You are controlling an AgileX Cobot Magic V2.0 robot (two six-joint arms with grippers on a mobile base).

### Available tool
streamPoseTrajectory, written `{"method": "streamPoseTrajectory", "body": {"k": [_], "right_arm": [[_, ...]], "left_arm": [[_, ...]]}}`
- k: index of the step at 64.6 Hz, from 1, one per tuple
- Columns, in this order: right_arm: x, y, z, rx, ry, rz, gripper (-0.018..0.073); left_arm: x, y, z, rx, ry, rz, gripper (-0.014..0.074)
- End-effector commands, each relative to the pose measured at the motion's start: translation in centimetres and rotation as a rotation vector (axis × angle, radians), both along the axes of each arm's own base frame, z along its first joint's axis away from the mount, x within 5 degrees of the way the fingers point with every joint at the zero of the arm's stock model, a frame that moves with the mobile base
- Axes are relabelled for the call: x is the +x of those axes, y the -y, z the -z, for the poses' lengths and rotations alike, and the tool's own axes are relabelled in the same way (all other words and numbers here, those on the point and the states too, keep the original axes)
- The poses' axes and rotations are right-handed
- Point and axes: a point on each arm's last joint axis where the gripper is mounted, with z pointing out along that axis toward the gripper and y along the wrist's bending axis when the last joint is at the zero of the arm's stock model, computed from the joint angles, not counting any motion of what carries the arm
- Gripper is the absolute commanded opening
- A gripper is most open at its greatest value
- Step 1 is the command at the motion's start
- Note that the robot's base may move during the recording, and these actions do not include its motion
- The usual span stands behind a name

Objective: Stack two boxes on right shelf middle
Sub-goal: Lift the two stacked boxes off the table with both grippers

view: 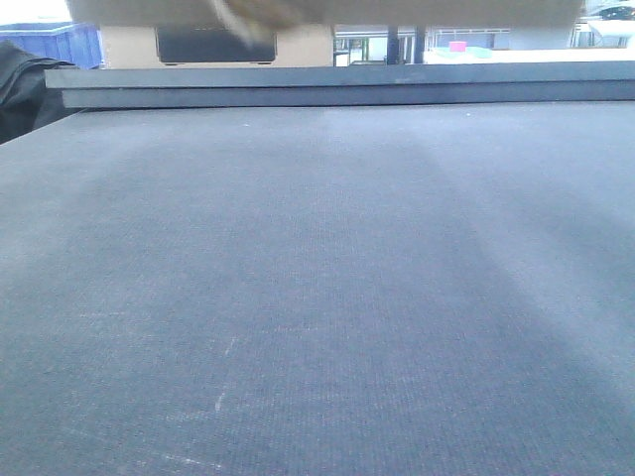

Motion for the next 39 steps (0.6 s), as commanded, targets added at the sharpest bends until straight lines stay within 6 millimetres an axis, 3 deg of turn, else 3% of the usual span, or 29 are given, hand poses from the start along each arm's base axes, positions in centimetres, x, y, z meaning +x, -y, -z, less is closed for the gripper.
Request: {"method": "streamPoseTrajectory", "body": {"k": [1,39], "right_arm": [[-0.31,0.55,-0.85,-0.019,0.059,0.023,-0.0154],[-0.21,0.53,-0.83,-0.018,0.061,0.024,-0.0154]], "left_arm": [[-1.0,-0.42,-1.57,-0.018,0.076,-0.007,-0.0111],[-0.73,-0.32,-1.38,-0.018,0.069,-0.006,-0.0111]]}}
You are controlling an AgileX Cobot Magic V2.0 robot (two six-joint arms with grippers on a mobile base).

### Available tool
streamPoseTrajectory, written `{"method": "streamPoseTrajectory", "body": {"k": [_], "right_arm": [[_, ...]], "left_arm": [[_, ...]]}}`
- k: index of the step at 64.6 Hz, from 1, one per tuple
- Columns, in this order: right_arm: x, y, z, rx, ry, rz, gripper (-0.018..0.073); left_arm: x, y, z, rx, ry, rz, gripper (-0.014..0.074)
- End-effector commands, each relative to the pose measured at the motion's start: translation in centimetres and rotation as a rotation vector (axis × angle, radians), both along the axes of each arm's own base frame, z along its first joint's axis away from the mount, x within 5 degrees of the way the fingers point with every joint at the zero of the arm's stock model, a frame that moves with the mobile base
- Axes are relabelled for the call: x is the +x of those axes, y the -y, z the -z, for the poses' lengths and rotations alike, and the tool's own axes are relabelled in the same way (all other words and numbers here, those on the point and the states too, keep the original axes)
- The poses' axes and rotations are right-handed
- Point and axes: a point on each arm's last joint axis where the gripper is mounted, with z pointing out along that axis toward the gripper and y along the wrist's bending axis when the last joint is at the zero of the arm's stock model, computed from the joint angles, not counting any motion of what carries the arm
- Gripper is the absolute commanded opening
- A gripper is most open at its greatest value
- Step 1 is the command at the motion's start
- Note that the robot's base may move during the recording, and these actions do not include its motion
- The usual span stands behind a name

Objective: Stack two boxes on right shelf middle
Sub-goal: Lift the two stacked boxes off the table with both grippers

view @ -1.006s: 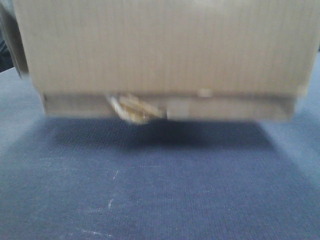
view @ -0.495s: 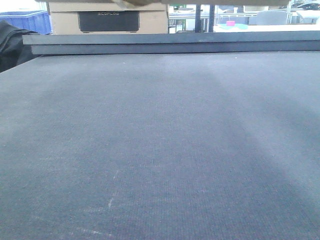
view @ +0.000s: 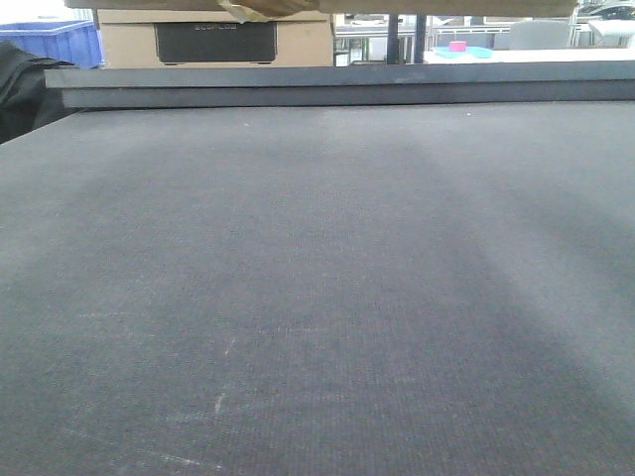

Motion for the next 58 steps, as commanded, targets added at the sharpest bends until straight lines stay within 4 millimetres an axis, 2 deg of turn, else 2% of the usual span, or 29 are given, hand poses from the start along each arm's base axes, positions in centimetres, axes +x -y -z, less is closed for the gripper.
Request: {"method": "streamPoseTrajectory", "body": {"k": [1,58], "right_arm": [[-0.02,0.54,-0.65,-0.023,0.06,0.028,-0.0154],[0.22,0.49,-0.49,-0.025,0.054,0.028,-0.0154]], "left_arm": [[-0.39,-0.21,-1.1,-0.019,0.074,-0.006,-0.0111],[-0.39,-0.21,-1.1,-0.019,0.074,-0.006,-0.0111]]}}
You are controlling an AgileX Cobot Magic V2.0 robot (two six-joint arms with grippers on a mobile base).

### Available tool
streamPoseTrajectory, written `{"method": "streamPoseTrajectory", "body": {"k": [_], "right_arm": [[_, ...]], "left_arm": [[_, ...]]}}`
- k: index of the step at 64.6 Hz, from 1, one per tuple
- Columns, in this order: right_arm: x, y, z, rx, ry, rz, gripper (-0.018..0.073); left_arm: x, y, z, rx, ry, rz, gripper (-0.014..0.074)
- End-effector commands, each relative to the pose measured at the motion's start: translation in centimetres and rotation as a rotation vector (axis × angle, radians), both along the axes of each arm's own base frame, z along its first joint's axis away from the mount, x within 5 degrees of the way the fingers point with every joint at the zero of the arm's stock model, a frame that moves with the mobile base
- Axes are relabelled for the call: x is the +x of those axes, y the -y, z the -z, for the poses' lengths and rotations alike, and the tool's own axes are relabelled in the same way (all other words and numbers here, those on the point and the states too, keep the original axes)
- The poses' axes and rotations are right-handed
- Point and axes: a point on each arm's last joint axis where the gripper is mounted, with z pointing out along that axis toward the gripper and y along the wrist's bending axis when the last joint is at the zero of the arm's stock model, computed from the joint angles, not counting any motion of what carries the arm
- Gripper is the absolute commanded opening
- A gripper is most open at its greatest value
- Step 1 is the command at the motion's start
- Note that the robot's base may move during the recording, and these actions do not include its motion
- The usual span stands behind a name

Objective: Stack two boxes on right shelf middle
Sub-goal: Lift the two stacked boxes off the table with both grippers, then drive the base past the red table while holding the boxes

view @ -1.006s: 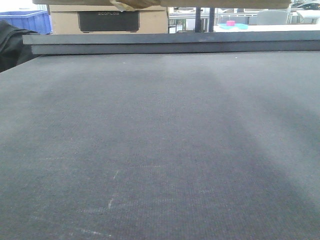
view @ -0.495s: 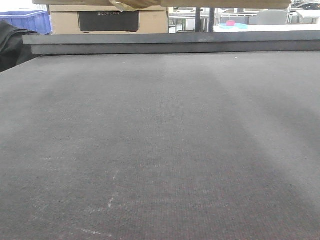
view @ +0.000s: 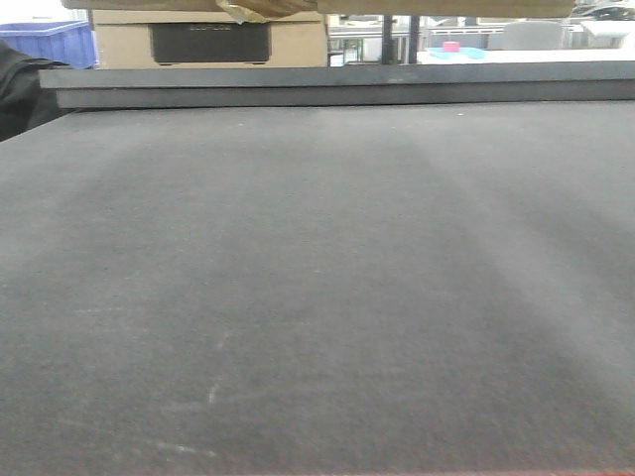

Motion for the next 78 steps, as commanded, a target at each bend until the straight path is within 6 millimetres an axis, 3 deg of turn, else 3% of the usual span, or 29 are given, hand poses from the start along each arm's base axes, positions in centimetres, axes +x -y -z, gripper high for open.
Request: {"method": "streamPoseTrajectory", "body": {"k": [1,23,78], "right_arm": [[0.1,0.5,-0.6,-0.025,0.058,0.028,-0.0154],[1.6,0.2,0.5,-0.033,0.025,0.029,-0.0154],[1.6,0.2,0.4,-0.032,0.027,0.029,-0.0154]], "left_arm": [[-0.4,-0.2,-1.1,-0.022,0.075,-0.004,-0.0111],[-0.4,-0.2,-1.1,-0.022,0.075,-0.004,-0.0111],[-0.4,-0.2,-1.1,-0.022,0.075,-0.004,-0.0111]]}}
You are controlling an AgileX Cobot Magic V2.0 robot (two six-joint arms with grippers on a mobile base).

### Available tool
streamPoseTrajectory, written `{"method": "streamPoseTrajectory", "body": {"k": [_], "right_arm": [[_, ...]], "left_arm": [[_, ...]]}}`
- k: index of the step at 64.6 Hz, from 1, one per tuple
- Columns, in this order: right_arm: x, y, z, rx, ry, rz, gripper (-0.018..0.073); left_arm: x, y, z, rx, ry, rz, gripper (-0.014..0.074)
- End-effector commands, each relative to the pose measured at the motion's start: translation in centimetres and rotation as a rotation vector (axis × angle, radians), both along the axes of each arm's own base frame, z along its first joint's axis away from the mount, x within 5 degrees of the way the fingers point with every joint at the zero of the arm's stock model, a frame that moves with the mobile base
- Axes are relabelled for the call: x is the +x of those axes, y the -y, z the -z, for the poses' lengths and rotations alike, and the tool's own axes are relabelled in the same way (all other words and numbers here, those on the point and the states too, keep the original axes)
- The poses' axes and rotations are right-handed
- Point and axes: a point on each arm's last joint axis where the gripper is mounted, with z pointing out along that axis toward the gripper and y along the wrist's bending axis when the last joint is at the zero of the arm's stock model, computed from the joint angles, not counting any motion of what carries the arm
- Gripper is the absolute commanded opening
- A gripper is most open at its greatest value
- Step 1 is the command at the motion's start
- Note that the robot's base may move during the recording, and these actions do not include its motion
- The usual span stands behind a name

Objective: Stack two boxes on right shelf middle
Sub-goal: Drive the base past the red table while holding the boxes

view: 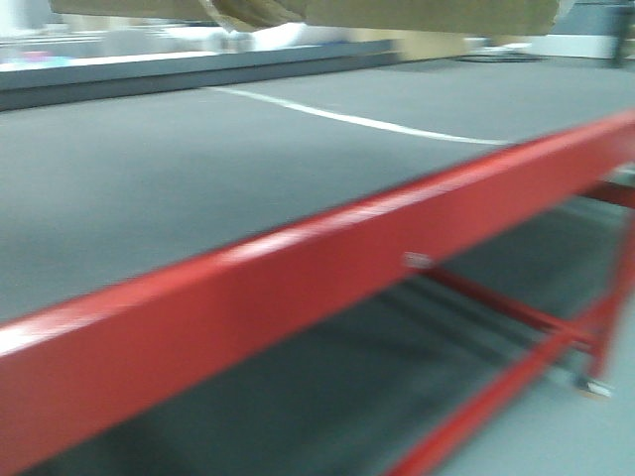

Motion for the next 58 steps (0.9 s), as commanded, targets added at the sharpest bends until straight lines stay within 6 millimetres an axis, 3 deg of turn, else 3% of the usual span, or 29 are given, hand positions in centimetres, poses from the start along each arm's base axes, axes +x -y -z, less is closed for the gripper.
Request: {"method": "streamPoseTrajectory", "body": {"k": [1,58], "right_arm": [[0.11,0.65,-0.52,-0.032,0.053,0.033,-0.0154],[0.21,0.64,-0.71,-0.025,0.075,0.037,-0.0154]], "left_arm": [[-0.53,-0.15,-1.25,-0.031,0.08,0.003,-0.0111],[-0.53,-0.15,-1.25,-0.031,0.08,0.003,-0.0111]]}}
